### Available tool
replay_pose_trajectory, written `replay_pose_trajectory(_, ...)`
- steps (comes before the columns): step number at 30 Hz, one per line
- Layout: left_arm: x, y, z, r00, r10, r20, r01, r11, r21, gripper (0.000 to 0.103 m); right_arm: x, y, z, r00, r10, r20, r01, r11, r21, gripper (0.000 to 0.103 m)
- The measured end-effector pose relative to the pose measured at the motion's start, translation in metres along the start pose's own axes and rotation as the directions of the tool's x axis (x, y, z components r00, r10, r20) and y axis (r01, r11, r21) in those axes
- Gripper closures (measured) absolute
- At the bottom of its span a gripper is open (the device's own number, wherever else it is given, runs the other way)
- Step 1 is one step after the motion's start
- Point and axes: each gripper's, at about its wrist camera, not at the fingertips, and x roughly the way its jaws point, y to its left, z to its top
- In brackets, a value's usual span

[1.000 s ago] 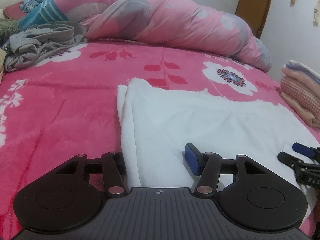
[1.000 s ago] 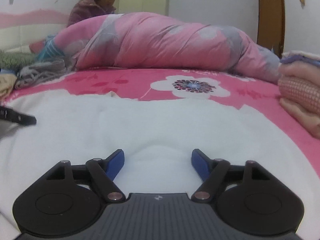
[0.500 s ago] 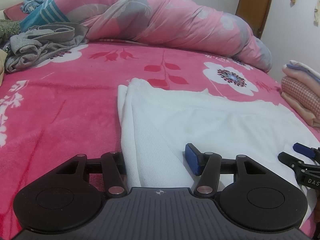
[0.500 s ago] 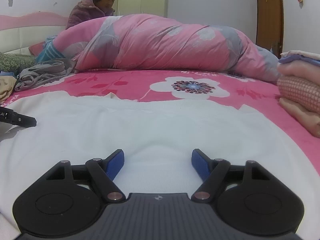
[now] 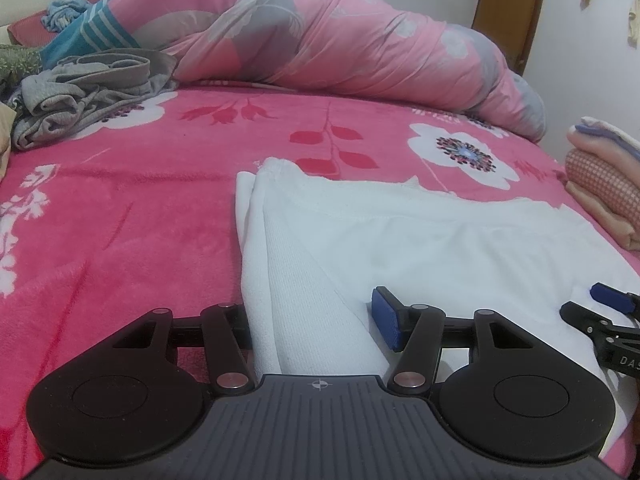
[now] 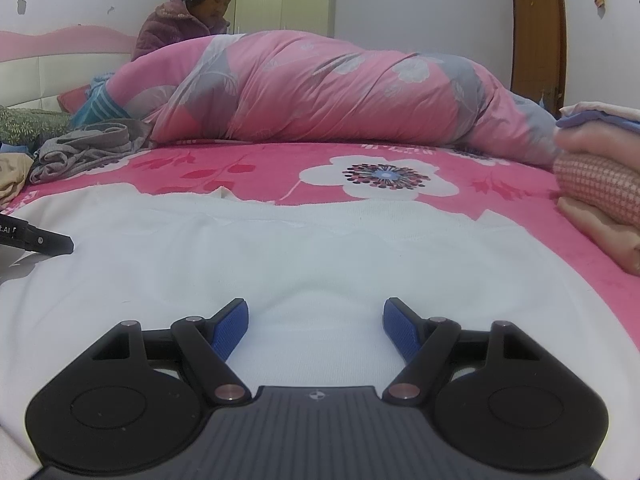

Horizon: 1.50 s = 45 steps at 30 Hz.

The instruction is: Fold clothes

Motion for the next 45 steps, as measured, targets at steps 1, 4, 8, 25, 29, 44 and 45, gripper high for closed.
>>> replay_pose_trajectory(1,0.000,0.000,0.000,1.000,0.000,0.000,0.000,1.000,0.000,0.046,0.000,0.000,0.000,1.000,0.000,0.000,0.000,1.000,0.000,0.026)
replay_pose_trajectory(4,0.000,0.000,0.000,1.000,0.001,0.000,-0.001,1.000,0.000,0.046,0.000,0.000,0.000,1.000,0.000,0.001,0.000,1.000,0.000,0.026)
replay_pose_trajectory(8,0.000,-0.001,0.000,1.000,0.004,0.000,-0.004,1.000,0.001,0.046,0.000,0.000,0.000,1.000,0.000,0.001,0.000,1.000,-0.001,0.026)
replay_pose_trajectory(25,-0.004,-0.009,-0.012,0.989,0.055,0.134,-0.061,0.997,0.039,0.075,-0.001,-0.007,-0.005,0.998,0.040,0.041,-0.042,0.998,0.046,0.025)
replay_pose_trajectory(29,-0.006,-0.002,-0.008,0.989,0.069,0.128,-0.065,0.997,-0.037,0.089,-0.002,-0.010,-0.005,0.997,0.059,0.048,-0.062,0.996,0.066,0.025)
replay_pose_trajectory(44,-0.051,-0.113,0.071,0.992,-0.101,0.082,0.105,0.993,-0.047,0.095,-0.016,-0.029,-0.007,0.985,0.131,0.113,-0.149,0.973,0.174,0.023)
replay_pose_trajectory(45,-0.050,-0.127,0.075,0.991,-0.114,0.076,0.116,0.993,-0.025,0.095,-0.022,-0.035,-0.008,0.982,0.129,0.134,-0.155,0.967,0.204,0.023)
